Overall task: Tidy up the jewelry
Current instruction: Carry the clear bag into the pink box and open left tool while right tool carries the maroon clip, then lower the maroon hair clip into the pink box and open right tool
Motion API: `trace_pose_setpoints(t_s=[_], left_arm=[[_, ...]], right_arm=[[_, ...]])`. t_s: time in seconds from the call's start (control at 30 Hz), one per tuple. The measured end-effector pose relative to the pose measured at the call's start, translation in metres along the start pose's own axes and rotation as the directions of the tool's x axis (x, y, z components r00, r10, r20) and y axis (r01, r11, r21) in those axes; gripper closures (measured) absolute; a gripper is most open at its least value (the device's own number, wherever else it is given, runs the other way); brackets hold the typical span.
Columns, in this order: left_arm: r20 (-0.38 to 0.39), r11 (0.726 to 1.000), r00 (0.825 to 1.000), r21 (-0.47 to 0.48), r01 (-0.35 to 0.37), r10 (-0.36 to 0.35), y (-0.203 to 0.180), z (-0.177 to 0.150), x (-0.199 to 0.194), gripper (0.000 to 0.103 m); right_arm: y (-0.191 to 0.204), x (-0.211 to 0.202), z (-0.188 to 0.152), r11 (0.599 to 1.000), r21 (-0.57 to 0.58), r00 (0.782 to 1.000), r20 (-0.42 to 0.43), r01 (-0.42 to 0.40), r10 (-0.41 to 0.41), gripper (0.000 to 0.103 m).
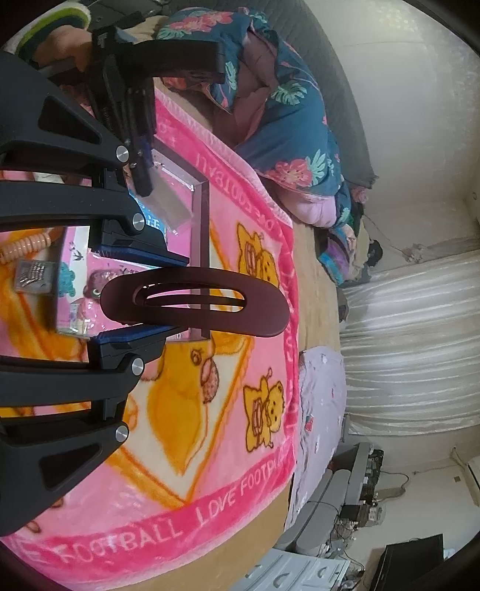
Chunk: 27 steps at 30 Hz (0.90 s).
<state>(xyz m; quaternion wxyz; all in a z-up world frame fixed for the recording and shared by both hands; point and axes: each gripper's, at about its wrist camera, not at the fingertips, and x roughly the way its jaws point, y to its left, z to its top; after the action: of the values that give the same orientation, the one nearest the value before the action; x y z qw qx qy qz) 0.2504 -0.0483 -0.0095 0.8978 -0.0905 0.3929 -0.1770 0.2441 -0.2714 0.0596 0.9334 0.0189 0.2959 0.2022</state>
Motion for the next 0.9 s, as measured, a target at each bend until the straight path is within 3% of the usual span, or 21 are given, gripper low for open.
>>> trace_pose_setpoints(t_s=[0.33, 0.47, 0.6, 0.9], left_arm=[[-0.031, 1.0, 0.999, -0.003, -0.012, 0.012, 0.006, -0.005, 0.012, 0.096], [-0.037, 1.0, 0.999, -0.01, -0.027, 0.027, 0.01, -0.005, 0.013, 0.096], [-0.037, 0.998, 0.998, -0.03, -0.046, 0.045, 0.016, -0.004, 0.009, 0.084], [-0.02, 0.994, 0.997, -0.073, -0.075, 0.074, 0.033, -0.001, -0.007, 0.068]], right_arm=[[-0.001, 0.042, -0.014, 1.0, 0.028, 0.996, -0.092, -0.007, 0.009, 0.075], [-0.004, 0.049, -0.023, 1.0, 0.004, 0.993, -0.117, 0.028, -0.028, 0.075], [-0.008, 0.054, -0.032, 0.999, 0.002, 0.989, -0.141, 0.036, -0.035, 0.075], [-0.004, 0.072, -0.048, 0.996, -0.061, 0.975, -0.211, 0.059, -0.07, 0.075]])
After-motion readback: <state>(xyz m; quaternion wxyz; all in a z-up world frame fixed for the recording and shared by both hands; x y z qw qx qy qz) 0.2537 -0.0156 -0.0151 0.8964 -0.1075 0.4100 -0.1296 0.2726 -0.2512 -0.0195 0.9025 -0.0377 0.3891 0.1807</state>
